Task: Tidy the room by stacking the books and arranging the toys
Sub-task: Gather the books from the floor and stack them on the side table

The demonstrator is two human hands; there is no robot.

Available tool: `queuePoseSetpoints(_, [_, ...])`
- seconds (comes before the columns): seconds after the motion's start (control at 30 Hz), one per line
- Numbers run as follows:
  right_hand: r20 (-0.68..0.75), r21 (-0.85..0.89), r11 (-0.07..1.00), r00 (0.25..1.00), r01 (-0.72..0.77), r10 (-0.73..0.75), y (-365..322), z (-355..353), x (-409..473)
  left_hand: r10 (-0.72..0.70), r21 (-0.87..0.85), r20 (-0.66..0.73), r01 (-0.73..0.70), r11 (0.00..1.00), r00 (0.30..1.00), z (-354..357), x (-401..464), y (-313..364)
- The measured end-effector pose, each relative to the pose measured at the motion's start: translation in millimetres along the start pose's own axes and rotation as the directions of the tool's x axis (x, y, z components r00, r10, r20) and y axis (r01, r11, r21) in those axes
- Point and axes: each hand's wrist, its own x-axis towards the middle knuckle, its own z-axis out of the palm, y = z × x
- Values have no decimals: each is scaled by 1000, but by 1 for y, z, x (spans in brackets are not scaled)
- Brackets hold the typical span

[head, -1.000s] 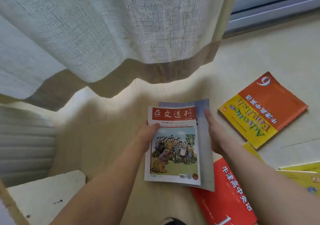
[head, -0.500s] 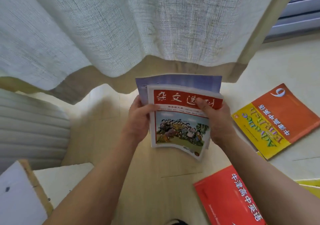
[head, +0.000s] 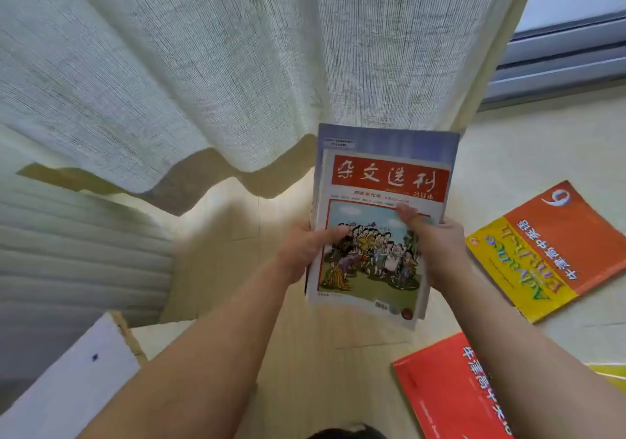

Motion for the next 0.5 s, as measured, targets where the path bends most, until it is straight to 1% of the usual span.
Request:
queuePoseSetpoints(0.07, [-37, 83, 993, 996, -79, 83, -22, 1, -16, -57, -24, 7, 57, 998, 998, 3, -24, 27])
queuePoseSetpoints(0.1, [-56, 95, 989, 992, -111, 116, -33, 1, -24, -98, -4, 26, 98, 995, 995, 1, -35, 39])
queuePoseSetpoints(0.13, [-71, 99, 984, 985, -150, 157, -47, 0, -37, -170, 30, 67, 168, 985, 983, 0, -53, 52])
queuePoseSetpoints(0.2, [-80, 96, 968, 967, -234, 241, -74, -2, -64, -325, 104, 158, 312, 944, 932, 0, -90, 72])
queuePoseSetpoints(0.23, [-81, 96, 955, 954, -280, 288, -87, -3, -77, -378, 117, 178, 362, 925, 908, 1, -110, 79])
queuePoseSetpoints(0.3, [-86, 82, 929, 927, -360, 366, -111, -5, -110, -429, 62, 140, 424, 903, 892, 5, -155, 95])
queuePoseSetpoints(0.37, [-88, 29, 899, 895, -437, 438, -132, -5, -143, -462, 1, 99, 465, 886, 881, 8, -196, 113])
queuePoseSetpoints(0.43, [-109, -23, 862, 858, -507, 501, -158, 2, -179, -503, -23, 97, 507, 861, 859, 3, -237, 135])
queuePoseSetpoints(0.5, [-105, -57, 830, 830, -555, 548, -192, 21, -219, -516, -45, 87, 521, 852, 852, -11, -281, 161])
